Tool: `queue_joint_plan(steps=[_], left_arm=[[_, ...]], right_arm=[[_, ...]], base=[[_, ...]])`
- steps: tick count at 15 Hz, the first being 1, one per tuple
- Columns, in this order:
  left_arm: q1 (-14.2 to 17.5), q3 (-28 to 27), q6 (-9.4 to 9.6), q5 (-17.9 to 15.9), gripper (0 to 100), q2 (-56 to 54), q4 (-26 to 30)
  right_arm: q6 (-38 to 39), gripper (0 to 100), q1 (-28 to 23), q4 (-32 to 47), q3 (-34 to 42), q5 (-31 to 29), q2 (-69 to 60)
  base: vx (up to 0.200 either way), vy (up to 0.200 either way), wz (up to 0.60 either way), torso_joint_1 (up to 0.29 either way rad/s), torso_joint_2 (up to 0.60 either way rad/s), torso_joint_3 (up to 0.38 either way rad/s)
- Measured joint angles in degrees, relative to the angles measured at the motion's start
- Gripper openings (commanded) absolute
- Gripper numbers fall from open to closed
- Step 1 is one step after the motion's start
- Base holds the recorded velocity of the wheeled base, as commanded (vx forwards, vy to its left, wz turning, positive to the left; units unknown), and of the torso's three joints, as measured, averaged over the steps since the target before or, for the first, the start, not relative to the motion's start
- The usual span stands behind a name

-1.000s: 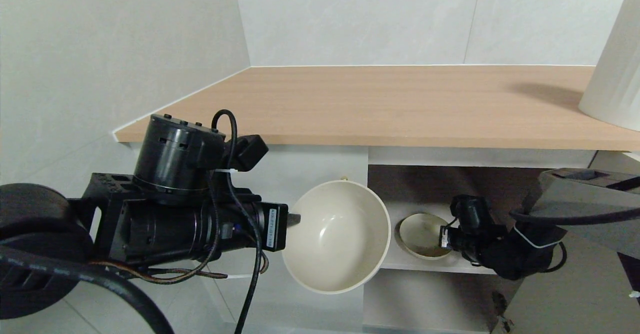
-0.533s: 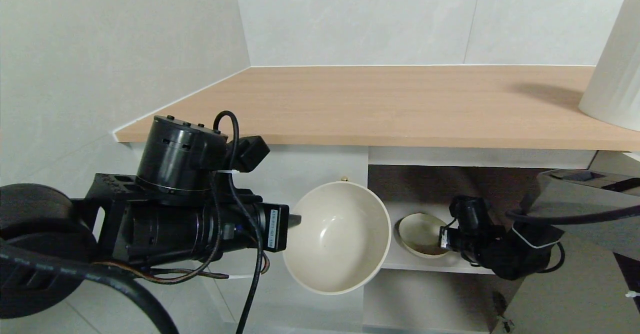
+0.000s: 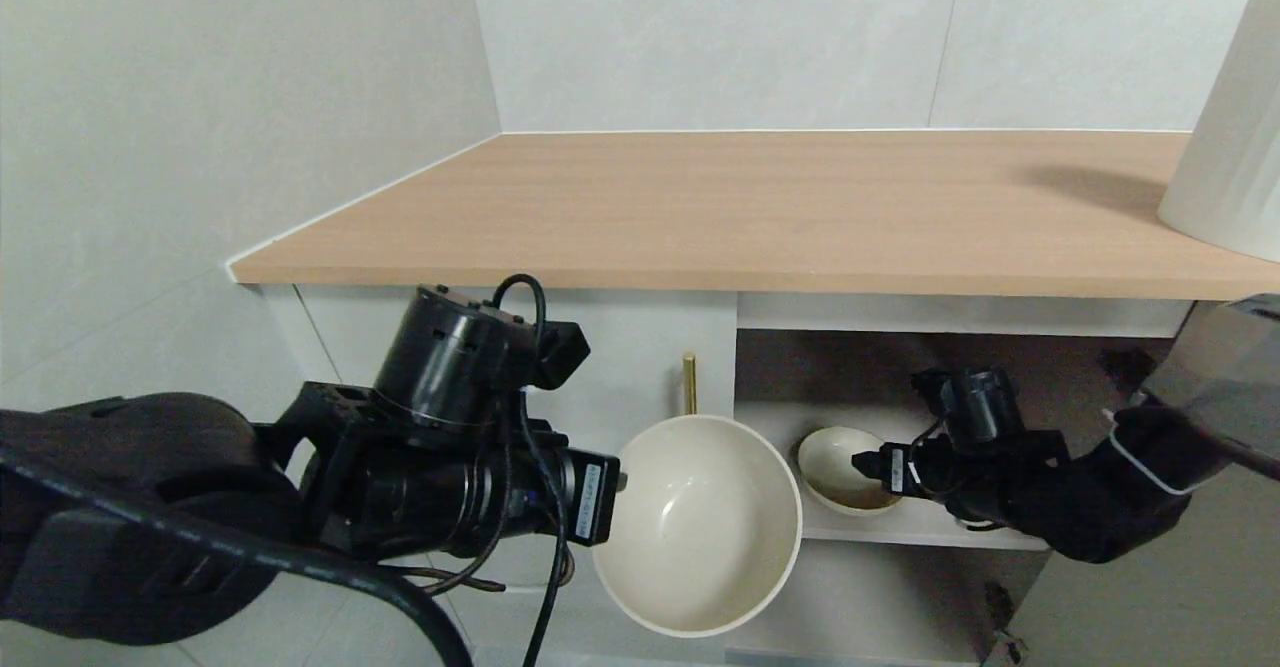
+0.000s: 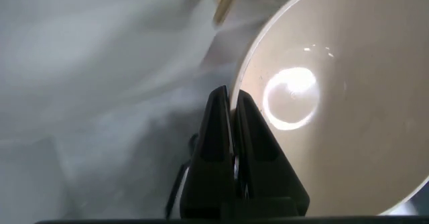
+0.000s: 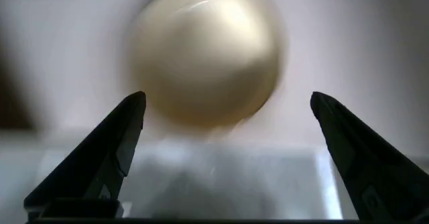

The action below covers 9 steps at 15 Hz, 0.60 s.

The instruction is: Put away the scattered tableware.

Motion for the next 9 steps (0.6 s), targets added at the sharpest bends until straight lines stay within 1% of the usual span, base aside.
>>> queue_joint_plan(steps=[2,3,4,6,9], left_arm=[[-1.66,1.21,2.56,3.64,0,3.05,0.06],[-2.58,1.79,3.01,4.3,0,4.46,0.11],[-3.15,2.06,3.11,4.36,0,5.45,0.11],[-3.74,2.41,3.12,4.41,0,7.39,0.06],[-4.19,2.45,3.12,4.41,0,8.42,-0.05]], right_arm=[[-0.04,100,3.63,8.62,1.43,3.62,-8.83],[-0.02,100,6.01,13.41,1.79,5.58,-13.46],[0.0,100,8.16,17.15,2.01,6.95,-17.12],[0.2,100,14.01,23.89,1.97,8.42,-24.59],[0.33,100,20.31,30.1,1.76,9.19,-30.32]], base=[[0.0,0.0,0.0,0.0,0.0,0.0],[0.0,0.0,0.0,0.0,0.0,0.0],[0.0,0.0,0.0,0.0,0.0,0.0],[0.0,0.0,0.0,0.0,0.0,0.0],[0.0,0.0,0.0,0.0,0.0,0.0]])
